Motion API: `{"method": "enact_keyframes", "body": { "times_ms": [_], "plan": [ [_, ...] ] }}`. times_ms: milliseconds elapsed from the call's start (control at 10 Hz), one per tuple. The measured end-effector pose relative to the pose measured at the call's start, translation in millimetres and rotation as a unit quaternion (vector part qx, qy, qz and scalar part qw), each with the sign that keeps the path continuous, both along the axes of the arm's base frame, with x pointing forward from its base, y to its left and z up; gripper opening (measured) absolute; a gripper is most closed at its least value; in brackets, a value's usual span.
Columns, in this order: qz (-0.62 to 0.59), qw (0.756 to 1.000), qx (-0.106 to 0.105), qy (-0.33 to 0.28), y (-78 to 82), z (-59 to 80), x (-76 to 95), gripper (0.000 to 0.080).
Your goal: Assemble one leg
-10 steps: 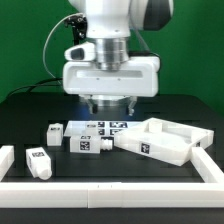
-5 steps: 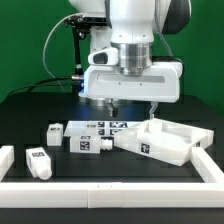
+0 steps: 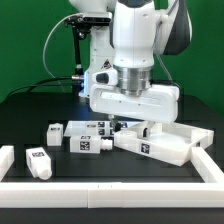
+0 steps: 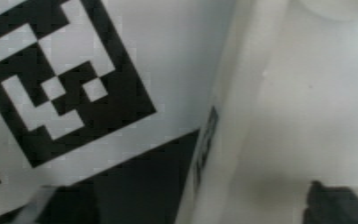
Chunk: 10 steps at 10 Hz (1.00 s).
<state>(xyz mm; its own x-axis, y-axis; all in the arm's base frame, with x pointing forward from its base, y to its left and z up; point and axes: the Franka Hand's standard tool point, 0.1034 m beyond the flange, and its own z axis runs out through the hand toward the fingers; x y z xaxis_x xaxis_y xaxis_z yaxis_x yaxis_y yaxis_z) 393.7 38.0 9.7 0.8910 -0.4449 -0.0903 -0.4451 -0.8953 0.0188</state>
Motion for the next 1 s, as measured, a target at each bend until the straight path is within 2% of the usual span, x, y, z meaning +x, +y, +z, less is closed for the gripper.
{"method": "enact_keyframes", "body": {
  "times_ms": [100,200,300,400,600,700,900,1000],
  "plan": [
    [0.0,1.0,0.0,0.0,0.0,-0.2,-0.2,0.0426],
    [0.0,1.0,0.0,0.0,-0.1,-0.4,-0.3,0.0426],
    [0.001,1.0,0.0,0.001,-0.1,-0.5,-0.3,0.0219],
    [0.0,1.0,0.0,0.001,-0.5,-0.5,-0.4,0.0089],
    [0.019,1.0,0.002,0.0,-13.4,4.5,1.1,0.0067],
    [0.018,1.0,0.01,0.014,-11.7,13.9,0.1,0.0058],
    [0.048,0.998,0.036,0.033,-12.4,46.2,2.9,0.0056],
    [0.072,0.995,0.052,0.035,-25.1,66.5,18.2,0.0056]
  ]
}}
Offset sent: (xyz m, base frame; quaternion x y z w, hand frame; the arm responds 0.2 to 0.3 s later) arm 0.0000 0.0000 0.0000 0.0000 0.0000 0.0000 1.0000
